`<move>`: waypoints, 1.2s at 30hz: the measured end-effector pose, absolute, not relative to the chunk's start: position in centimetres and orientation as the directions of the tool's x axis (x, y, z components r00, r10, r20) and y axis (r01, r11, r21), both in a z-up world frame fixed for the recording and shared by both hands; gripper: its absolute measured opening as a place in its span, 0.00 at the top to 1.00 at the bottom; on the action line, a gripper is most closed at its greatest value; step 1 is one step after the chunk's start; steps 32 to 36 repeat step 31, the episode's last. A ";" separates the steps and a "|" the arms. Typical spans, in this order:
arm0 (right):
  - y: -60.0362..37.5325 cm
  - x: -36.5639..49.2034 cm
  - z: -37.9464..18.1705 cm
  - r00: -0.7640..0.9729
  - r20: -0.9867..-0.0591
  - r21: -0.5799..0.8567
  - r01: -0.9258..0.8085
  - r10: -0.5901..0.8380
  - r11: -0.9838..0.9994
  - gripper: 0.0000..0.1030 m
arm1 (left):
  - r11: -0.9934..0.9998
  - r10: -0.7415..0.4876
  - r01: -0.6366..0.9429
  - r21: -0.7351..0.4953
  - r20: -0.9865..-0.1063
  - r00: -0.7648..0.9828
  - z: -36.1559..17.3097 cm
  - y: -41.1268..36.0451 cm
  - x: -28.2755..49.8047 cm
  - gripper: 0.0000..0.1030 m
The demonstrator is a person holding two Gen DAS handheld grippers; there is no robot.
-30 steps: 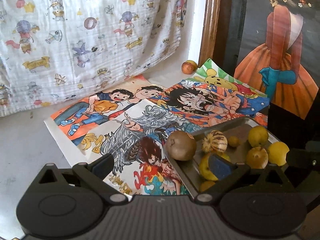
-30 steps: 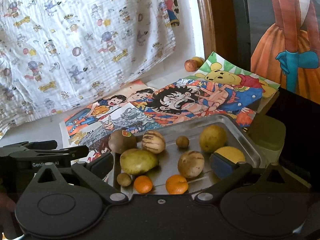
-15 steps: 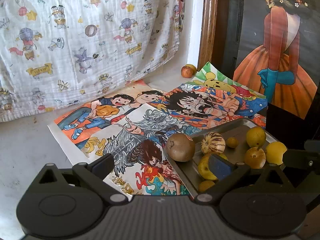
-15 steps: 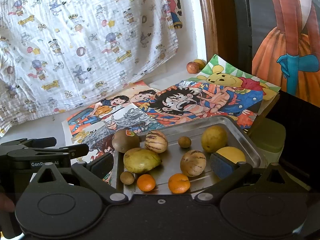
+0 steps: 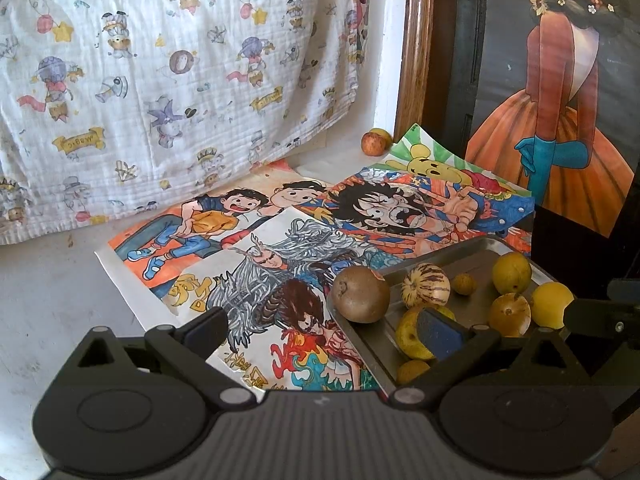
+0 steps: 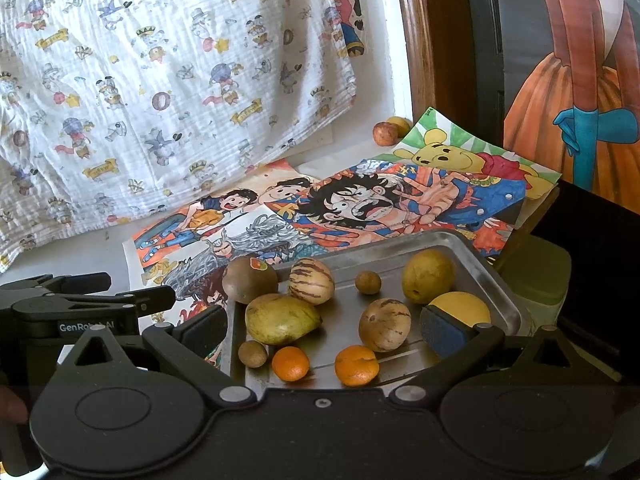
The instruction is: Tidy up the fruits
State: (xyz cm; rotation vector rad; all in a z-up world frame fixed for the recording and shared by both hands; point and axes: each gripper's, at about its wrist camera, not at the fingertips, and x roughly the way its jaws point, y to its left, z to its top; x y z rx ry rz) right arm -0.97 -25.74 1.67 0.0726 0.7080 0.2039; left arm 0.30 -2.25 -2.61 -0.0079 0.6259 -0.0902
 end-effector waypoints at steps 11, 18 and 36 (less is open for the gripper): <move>-25.7 -1.0 1.6 0.741 -0.638 0.137 -0.161 0.211 0.978 0.01 | 0.996 -0.084 0.084 -0.027 -0.583 0.808 -2.5 -2.3 0.3 0.00; -25.7 -1.0 1.6 0.740 -0.640 0.135 -0.157 0.207 0.978 0.01 | 0.995 -0.091 0.092 -0.027 -0.588 0.804 -2.6 -2.3 0.5 0.00; -27.3 -0.8 0.9 0.743 -0.641 0.152 -0.128 0.196 0.980 0.01 | 0.998 -0.067 0.066 -0.020 -0.494 0.867 -2.0 -2.3 -0.6 0.00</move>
